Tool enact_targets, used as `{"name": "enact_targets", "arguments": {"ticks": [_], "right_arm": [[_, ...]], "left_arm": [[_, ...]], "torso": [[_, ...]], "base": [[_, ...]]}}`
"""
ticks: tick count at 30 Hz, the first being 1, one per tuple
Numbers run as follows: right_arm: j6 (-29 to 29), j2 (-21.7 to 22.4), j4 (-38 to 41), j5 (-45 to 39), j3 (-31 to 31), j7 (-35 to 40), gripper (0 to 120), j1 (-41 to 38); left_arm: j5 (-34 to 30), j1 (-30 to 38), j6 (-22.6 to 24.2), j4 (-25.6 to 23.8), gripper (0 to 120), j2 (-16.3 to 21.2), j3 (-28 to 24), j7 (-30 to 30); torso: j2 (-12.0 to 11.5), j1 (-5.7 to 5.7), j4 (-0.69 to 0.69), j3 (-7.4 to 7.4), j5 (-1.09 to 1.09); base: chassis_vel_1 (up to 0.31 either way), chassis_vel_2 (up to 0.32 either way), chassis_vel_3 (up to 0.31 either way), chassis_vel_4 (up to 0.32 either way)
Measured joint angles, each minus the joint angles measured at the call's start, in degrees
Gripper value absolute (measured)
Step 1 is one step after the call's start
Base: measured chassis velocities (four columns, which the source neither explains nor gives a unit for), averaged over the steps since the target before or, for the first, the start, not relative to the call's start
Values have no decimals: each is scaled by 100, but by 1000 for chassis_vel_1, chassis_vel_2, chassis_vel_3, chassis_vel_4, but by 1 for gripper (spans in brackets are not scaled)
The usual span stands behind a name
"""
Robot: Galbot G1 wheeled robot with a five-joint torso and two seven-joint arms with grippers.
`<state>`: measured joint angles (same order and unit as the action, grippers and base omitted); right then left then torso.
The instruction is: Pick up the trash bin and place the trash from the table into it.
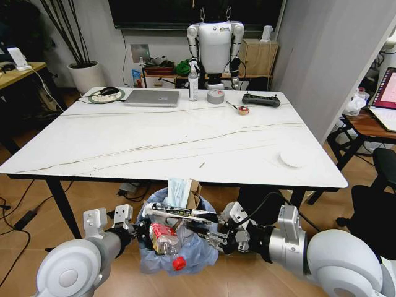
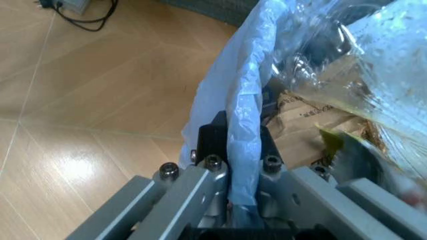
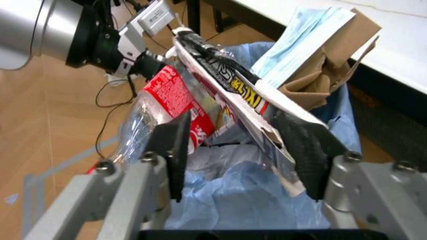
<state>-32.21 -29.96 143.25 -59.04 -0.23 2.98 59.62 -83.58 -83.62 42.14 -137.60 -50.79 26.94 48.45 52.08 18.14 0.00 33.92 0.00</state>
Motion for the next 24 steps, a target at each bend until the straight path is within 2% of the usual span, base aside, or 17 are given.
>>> {"name": "enact_targets", "arguments": {"ticks": [3,4,7,10,11,12,24], "right_arm": [[77,1,0,-3,30,23,62,-27],[101,1,0,-17,28,40,69,-77],[106,-3,0,-26,12,42,75,-108],[105,-20,-1,-3,-12,42,91,-67],[105,-21,-1,1,-12,43,91,-62],[106,-21,-1,18,-10,41,97,-49],[113,-33,-1,38,-3,37,100,1]], "left_arm": [[-12,7,0,8,0,10,3,-1],[-16,15,0,18,0,16,5,-2],[-26,29,0,27,0,18,5,-4],[-64,73,0,48,0,39,2,-6],[-66,75,0,50,0,40,2,-6],[-76,89,0,59,0,51,0,-7],[-133,232,0,125,0,82,-81,-9]], "torso": [[0,0,0,0,0],[0,0,0,0,0],[0,0,1,0,-1],[0,0,0,0,0],[0,0,0,0,0],[0,0,0,0,0],[0,0,0,0,0]], "base": [[0,0,0,0],[0,0,0,0],[0,0,0,0],[0,0,0,0],[0,0,0,0],[0,0,0,0],[0,0,0,0]]}}
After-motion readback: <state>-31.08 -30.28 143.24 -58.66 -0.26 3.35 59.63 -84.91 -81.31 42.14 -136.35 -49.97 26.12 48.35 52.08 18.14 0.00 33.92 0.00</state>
